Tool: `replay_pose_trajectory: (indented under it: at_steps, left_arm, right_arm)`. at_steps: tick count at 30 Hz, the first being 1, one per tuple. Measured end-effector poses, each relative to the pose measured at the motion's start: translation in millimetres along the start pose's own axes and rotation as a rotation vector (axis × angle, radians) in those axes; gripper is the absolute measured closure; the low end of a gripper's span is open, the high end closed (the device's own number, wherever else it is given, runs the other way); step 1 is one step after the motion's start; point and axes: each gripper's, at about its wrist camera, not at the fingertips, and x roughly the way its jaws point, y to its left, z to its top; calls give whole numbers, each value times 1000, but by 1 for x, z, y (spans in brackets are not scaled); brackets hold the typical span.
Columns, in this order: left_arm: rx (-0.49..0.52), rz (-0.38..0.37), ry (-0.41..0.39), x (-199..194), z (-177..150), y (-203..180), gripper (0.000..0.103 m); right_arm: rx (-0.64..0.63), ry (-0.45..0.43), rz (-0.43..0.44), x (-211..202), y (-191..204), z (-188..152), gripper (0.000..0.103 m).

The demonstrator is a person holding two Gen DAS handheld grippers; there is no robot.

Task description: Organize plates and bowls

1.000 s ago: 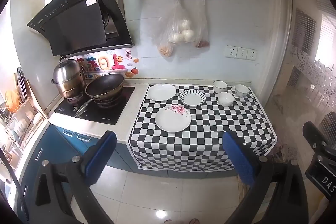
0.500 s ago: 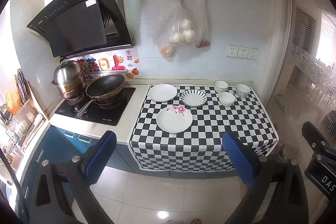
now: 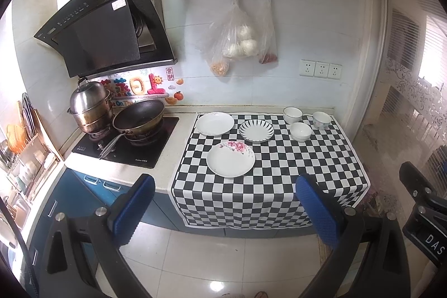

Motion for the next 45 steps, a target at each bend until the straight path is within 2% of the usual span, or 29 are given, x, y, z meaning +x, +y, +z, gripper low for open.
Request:
replay_pose_trajectory:
  at_steps: [45]
  left_arm:
    - [4, -5, 2, 4, 5, 1, 0]
  right_arm:
    - [9, 0, 6, 2, 3, 0, 0]
